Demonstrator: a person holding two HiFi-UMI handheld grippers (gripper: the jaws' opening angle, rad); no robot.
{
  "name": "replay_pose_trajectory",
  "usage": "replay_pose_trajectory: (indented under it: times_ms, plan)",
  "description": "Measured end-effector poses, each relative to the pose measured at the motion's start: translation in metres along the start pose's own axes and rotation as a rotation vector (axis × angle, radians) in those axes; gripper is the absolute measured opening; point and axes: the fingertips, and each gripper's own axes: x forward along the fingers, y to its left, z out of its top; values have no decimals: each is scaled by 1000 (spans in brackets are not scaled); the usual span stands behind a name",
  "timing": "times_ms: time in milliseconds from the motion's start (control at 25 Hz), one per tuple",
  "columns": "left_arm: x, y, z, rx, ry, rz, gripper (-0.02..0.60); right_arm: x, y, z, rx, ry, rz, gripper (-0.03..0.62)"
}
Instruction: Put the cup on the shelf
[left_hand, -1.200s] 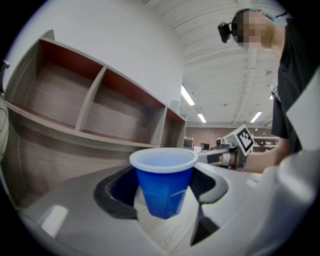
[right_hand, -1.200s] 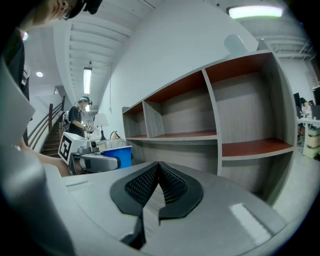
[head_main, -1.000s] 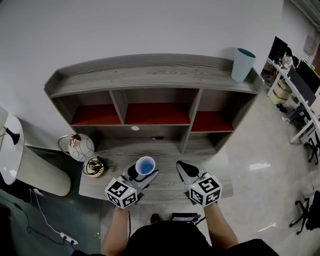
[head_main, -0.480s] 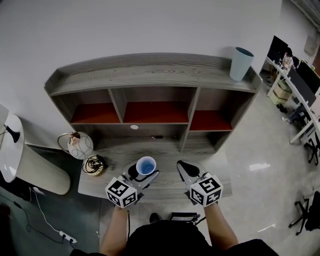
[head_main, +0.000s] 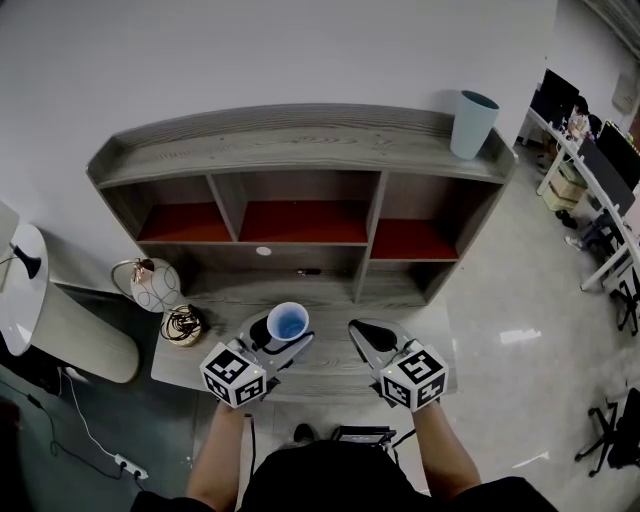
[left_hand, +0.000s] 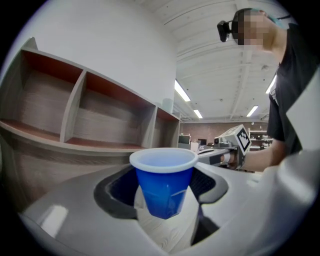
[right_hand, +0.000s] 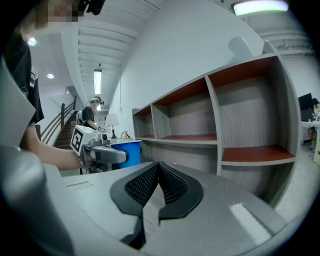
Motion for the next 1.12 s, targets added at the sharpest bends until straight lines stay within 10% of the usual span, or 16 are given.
replay_pose_trajectory:
  times_ms: [400, 1120]
  plan:
    - [29, 38, 79, 72, -55, 111, 299, 10, -11, 47, -35, -84, 74, 12]
    - [99, 134, 123, 38, -42, 219, 299, 79, -68, 110, -28, -155, -86, 12]
